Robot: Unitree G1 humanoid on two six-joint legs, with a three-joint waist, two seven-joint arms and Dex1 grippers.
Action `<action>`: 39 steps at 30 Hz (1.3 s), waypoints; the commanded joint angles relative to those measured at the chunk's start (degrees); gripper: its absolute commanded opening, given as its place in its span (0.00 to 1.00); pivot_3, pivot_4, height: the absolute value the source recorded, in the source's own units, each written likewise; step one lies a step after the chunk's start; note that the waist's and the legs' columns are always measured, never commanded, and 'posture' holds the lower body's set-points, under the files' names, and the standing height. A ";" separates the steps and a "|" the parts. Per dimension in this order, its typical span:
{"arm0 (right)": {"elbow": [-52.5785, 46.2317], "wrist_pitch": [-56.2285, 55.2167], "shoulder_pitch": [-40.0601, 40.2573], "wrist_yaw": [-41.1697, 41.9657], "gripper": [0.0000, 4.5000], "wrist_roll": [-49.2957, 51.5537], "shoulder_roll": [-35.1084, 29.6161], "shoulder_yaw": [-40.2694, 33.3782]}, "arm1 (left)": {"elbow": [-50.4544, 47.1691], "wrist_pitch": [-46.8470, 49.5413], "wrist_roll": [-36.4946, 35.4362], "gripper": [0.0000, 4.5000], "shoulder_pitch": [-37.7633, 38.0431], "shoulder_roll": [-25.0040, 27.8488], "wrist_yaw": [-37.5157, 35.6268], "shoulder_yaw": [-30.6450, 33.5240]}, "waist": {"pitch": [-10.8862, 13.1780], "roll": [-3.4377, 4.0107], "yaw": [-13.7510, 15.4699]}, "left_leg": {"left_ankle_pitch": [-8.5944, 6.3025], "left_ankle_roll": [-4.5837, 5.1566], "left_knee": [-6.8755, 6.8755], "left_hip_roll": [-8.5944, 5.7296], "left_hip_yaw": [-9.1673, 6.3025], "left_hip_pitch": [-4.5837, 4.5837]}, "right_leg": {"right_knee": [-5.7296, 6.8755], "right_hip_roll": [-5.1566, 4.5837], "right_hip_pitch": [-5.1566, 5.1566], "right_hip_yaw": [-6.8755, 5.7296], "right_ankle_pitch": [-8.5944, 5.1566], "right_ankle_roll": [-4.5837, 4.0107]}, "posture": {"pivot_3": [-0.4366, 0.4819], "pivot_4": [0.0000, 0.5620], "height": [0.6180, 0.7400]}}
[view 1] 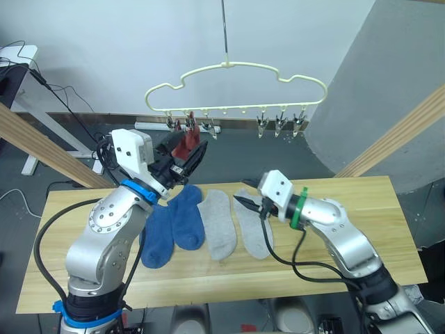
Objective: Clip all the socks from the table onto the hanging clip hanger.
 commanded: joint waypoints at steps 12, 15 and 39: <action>-15.93 3.81 8.70 2.83 0.47 11.89 -9.87 -16.20 | 3.13 -12.54 11.74 0.58 1.89 -10.12 3.50 -8.33 | 0.02 -0.02 -0.38 | -0.01 0.03 0.03 -0.02 0.01 0.04 | 0.01 0.06 0.05 0.04 0.00 0.00 | 0.25 0.62 1.00; -16.88 4.86 8.53 2.16 0.47 12.89 -9.89 -16.90 | 4.10 -13.69 13.15 0.42 1.72 -10.93 3.01 -9.13 | 0.02 -0.02 -0.38 | -0.01 0.03 0.03 -0.02 0.02 0.03 | 0.00 0.06 0.05 0.05 0.00 0.00 | 0.24 0.62 1.00; -17.64 9.13 7.47 -1.44 0.47 15.60 -11.32 -19.41 | 9.12 -18.04 19.29 0.36 -0.89 -15.77 8.14 -8.02 | 0.02 -0.02 -0.44 | -0.01 0.03 0.07 -0.03 0.01 0.04 | 0.04 0.06 0.08 0.03 0.01 0.01 | 0.22 0.62 1.00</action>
